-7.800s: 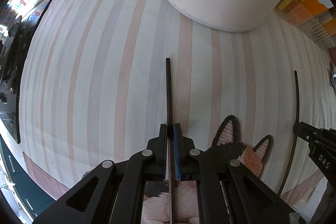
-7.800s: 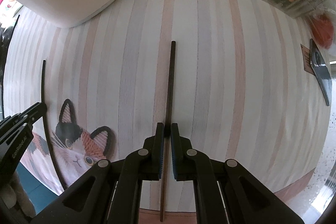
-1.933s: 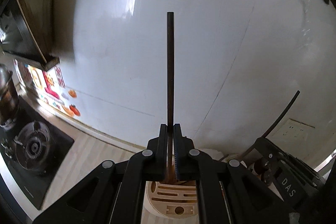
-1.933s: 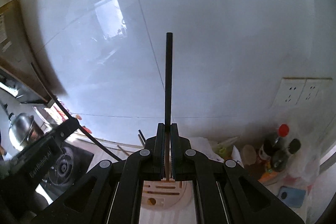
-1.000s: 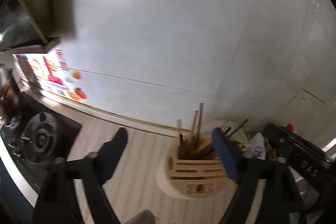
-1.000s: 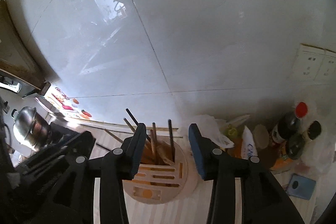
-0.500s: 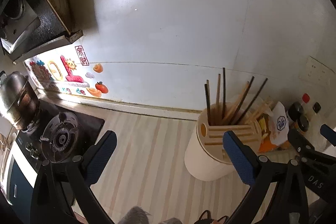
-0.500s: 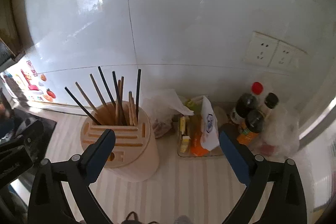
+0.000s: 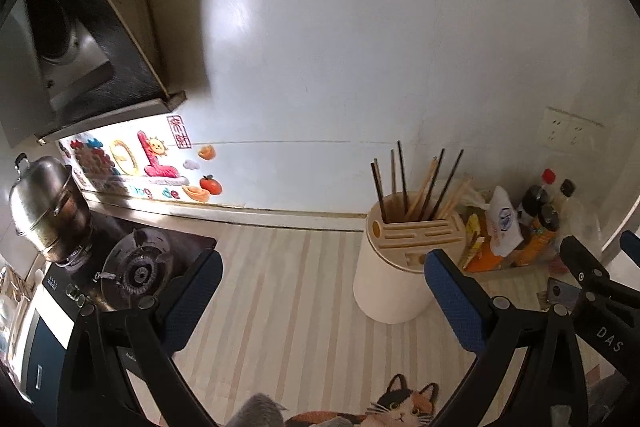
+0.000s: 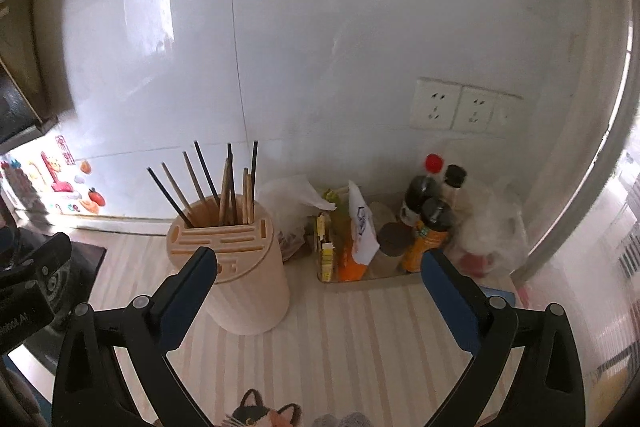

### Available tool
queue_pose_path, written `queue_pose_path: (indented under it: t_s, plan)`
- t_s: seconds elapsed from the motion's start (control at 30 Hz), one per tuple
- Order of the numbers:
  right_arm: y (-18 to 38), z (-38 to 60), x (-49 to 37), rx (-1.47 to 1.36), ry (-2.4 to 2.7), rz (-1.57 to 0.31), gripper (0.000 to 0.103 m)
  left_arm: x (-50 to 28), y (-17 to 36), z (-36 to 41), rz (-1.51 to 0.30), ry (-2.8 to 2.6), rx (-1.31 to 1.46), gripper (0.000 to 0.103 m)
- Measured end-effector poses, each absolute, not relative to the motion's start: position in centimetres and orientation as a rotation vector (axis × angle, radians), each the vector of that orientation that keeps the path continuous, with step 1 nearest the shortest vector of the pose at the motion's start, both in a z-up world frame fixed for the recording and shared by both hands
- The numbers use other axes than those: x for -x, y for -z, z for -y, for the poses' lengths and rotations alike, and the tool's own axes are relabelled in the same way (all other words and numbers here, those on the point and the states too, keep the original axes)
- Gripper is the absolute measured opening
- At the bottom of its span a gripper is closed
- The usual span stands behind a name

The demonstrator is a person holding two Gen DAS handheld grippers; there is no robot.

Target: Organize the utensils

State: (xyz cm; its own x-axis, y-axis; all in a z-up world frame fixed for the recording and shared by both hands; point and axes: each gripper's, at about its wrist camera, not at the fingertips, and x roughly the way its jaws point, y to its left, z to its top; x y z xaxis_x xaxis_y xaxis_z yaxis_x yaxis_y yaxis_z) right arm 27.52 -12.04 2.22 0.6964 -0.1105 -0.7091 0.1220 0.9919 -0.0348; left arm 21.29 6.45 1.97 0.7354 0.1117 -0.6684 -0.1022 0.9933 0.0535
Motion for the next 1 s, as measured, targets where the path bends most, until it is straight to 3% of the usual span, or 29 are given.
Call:
queue_pose_path:
  t_s: [0.53, 1.0]
  plan:
    - [-10.8, 12.7, -12.3, 0.009, 0.074, -0.67, 0.103, -7.1, -7.3, -4.6, -0.644, -0.11, 0.008, 0.103]
    - [-13.8, 13.0, -6.9, 0.004, 0.059, -0.634, 0.103, -3.3, -8.2, -4.3, -0.655, -0.112, 0.024, 0.103]
